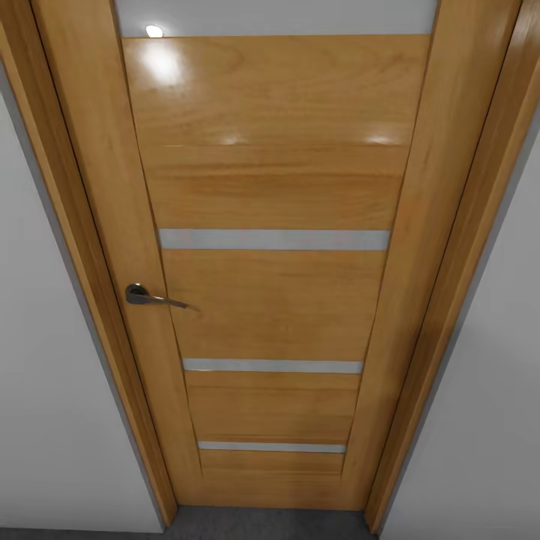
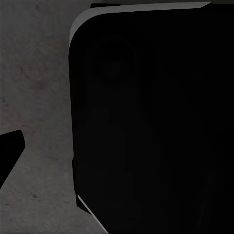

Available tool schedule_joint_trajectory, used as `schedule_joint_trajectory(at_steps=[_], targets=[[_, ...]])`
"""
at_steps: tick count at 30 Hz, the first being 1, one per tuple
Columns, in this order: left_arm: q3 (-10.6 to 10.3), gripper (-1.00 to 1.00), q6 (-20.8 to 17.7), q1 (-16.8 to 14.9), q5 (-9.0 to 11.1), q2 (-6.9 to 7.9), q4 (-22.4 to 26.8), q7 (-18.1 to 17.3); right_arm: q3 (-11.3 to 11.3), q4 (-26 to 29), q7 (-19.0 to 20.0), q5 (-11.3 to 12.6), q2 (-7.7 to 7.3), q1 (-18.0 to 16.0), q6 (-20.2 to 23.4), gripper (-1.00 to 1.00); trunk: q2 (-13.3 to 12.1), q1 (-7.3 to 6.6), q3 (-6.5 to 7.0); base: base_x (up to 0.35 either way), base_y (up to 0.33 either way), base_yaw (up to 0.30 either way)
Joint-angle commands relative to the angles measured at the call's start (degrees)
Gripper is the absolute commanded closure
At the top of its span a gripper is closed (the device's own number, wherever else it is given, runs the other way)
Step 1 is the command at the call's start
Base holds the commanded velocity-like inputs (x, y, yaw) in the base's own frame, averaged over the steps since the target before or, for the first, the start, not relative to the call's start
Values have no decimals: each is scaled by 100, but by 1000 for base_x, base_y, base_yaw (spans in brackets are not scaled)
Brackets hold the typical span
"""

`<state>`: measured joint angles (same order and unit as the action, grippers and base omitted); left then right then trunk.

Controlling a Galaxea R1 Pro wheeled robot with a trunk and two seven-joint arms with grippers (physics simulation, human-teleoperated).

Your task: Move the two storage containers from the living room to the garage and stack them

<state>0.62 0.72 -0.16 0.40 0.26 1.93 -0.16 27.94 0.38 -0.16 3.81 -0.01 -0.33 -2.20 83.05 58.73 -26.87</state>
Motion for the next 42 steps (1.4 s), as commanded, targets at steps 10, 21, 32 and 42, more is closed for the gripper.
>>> schedule_joint_trajectory(at_steps=[10,21,32,42], targets=[[33,-100,6,-10,13,0,10,-8,-25,-134,3,88,-134,129,40,-100,3,0,-6,0,0,0],[42,-100,7,-10,15,-7,34,-10,111,-39,2,76,-158,487,58,-100,3,0,-6,0,0,0],[38,-100,8,-10,13,-8,36,-10,124,314,-1,77,-134,673,51,-100,3,0,-6,0,0,0],[35,-100,8,-10,13,-17,36,-10,174,582,-93,22,-189,668,28,-100,3,0,-6,0,0,0]])
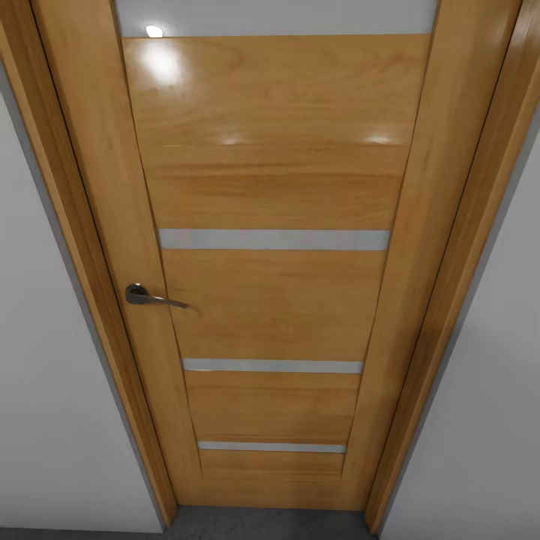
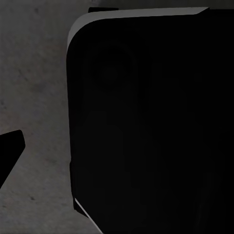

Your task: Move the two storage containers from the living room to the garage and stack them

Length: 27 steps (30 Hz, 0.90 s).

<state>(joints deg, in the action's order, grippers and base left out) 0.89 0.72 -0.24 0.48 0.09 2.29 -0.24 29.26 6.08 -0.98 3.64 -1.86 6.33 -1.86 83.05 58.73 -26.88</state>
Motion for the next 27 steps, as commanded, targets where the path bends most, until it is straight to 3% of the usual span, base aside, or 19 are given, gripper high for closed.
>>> schedule_joint_trajectory(at_steps=[1,3,5,7,9,10,12,13,14,17,19,23,26,27], targets=[[8,-100,8,-2,5,0,-1,-2,44,35,-7,37,-14,-10,-8,-100,3,0,-5,0,0,0],[8,-100,8,-2,5,0,-1,-2,49,146,35,46,-79,-43,-11,-100,3,0,-5,0,0,0],[8,-100,9,-2,5,0,-1,-2,48,431,142,67,-243,-61,-13,-100,3,0,-5,0,0,0],[8,-100,9,-2,5,0,-1,-2,46,917,394,140,-475,-70,20,-100,3,0,-5,0,0,0],[8,-100,13,-2,5,0,0,-2,41,1743,939,419,-846,-75,114,-100,3,0,-5,0,0,0],[8,-100,14,-2,5,0,0,-2,40,1958,1071,531,-961,-76,165,-100,3,0,-5,0,0,0],[8,-100,17,-2,5,0,-1,-2,32,2914,1448,1150,-1447,-92,580,-100,3,0,-5,0,0,0],[8,-100,28,-2,5,0,-1,-2,26,4176,1628,1820,-1850,-220,1301,-100,3,0,-5,0,0,0],[8,-100,32,-2,5,0,1,-2,20,5012,1666,2065,-1974,-468,1804,-100,3,0,-5,0,0,0],[8,-100,35,-2,5,0,1,-2,38,5476,1617,2153,-1921,-916,2286,-100,3,0,-5,0,0,0],[8,-100,34,-2,5,0,2,-2,42,5658,1553,2167,-1682,-1282,2602,-100,3,0,-5,0,0,0],[8,-100,36,-2,5,-7,6,-2,44,5869,1522,2162,-1379,-1648,2956,-100,3,0,-5,0,0,0],[8,-100,36,-2,5,-7,7,-2,45,6093,1470,2148,-1052,-1974,3293,-100,3,0,-5,0,0,0],[8,-100,37,-2,5,-13,8,-2,45,6215,1407,2094,-796,-2150,3456,-100,3,0,-5,0,0,0]])
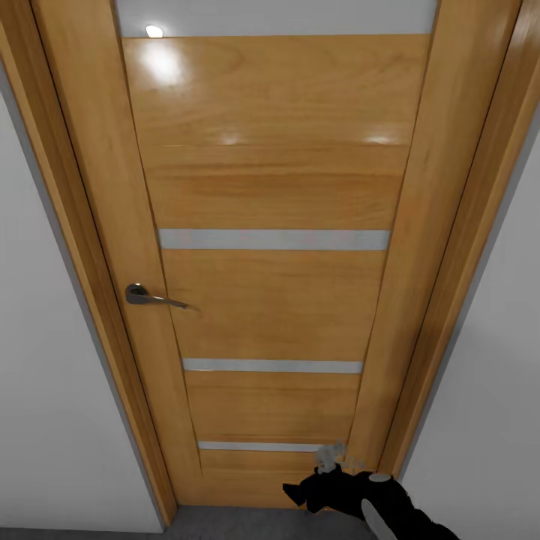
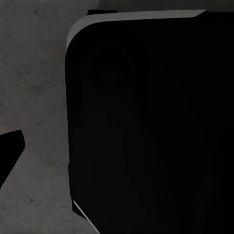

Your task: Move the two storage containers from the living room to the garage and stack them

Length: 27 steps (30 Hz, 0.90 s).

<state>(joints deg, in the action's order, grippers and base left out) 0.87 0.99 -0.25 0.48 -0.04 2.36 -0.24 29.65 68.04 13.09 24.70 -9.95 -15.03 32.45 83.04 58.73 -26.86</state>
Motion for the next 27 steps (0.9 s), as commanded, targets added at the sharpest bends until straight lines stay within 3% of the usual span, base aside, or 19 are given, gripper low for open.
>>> schedule_joint_trajectory(at_steps=[1,2,3,6,10,13,14,15,19,20,21,23,27], targets=[[10,-100,8,-1,5,-2,1,-3,5,79,-36,-62,138,-82,90,-100,3,0,-7,0,0,0],[10,-100,11,-1,5,-3,1,-3,5,149,-74,-129,256,-140,151,-100,3,0,-7,0,0,0],[10,-100,10,-1,5,-4,1,-3,5,320,-147,-314,469,-208,280,-100,3,0,-7,0,0,0],[10,-100,7,-1,5,-5,1,-3,5,678,-247,-589,763,-243,556,-100,3,0,-7,0,0,0],[10,-100,7,-1,5,-5,1,-3,5,1183,-356,-736,1014,-341,876,-100,3,0,-7,0,0,0],[10,-100,12,-1,5,-5,1,-3,5,1392,-414,-761,1145,-622,1102,-100,3,0,-7,0,0,0],[10,-100,11,-1,5,-5,1,-3,5,1446,-434,-767,1251,-822,1233,-100,3,0,-7,0,0,0],[10,-100,13,-1,5,-5,1,-3,5,1476,-564,-801,1465,-1016,1397,-100,3,0,-7,0,0,0],[10,-100,13,-1,5,-5,1,-3,5,1502,-1096,-1032,1842,-1237,1641,-100,3,0,-7,0,0,0],[10,-100,11,-1,5,-5,1,-3,5,1506,-1341,-1209,1995,-1280,1695,-100,3,0,-7,0,0,0],[10,-100,12,-1,5,-5,1,-3,5,1508,-1496,-1421,1995,-1313,1720,-100,3,0,-7,0,0,0],[10,-100,12,-1,5,-5,1,-3,5,1510,-1575,-1585,1995,-1372,1734,-100,3,0,-7,0,0,0],[10,-100,12,-1,5,-5,1,-3,5,1510,-1641,-1728,1995,-1530,1747,-100,3,0,-7,0,0,0]])
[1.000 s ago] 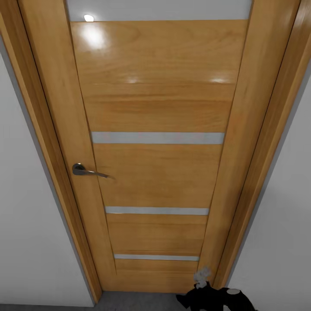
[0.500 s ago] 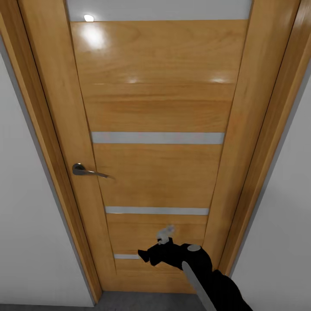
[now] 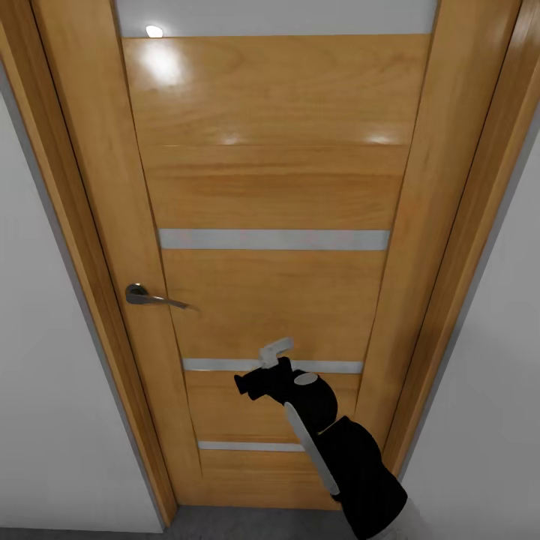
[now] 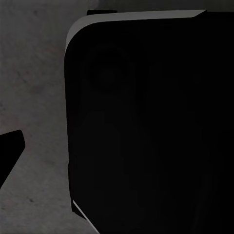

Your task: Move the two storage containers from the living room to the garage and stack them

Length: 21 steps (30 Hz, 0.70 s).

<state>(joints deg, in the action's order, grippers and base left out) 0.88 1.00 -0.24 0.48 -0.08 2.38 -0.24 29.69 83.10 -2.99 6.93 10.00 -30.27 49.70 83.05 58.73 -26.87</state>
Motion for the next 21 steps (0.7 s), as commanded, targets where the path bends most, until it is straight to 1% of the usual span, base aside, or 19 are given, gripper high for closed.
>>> schedule_joint_trajectory(at_steps=[1,7,13,14,15,17,18,21], targets=[[8,-100,10,-2,5,-1,-1,-2,2,4,-39,40,0,-16,22,-100,3,0,-6,0,0,0],[8,-100,9,-2,5,-1,-1,-2,2,-7,-79,1,0,-78,26,-100,3,0,-6,0,0,0],[8,-100,9,-2,5,-1,-1,-2,2,-239,-103,-65,0,-464,23,-100,3,0,-6,0,0,0],[8,-100,12,-2,5,-1,-1,-2,2,-564,-147,-72,0,-701,9,-100,3,0,-6,0,0,0],[8,-100,12,-2,5,-1,-1,-2,2,-640,-152,-73,0,-745,1,-100,3,0,-6,0,0,0],[8,-100,12,-2,5,-1,-1,-2,2,-958,-166,-76,0,-917,-32,-100,3,0,-6,0,0,0],[8,-100,10,-2,5,-1,-1,-2,2,-1265,-171,-77,0,-1077,-82,-100,3,0,-6,0,0,0],[8,-100,12,-2,5,-1,1,-2,2,-1587,-174,-78,0,-1226,-183,-100,3,0,-6,0,0,0]])
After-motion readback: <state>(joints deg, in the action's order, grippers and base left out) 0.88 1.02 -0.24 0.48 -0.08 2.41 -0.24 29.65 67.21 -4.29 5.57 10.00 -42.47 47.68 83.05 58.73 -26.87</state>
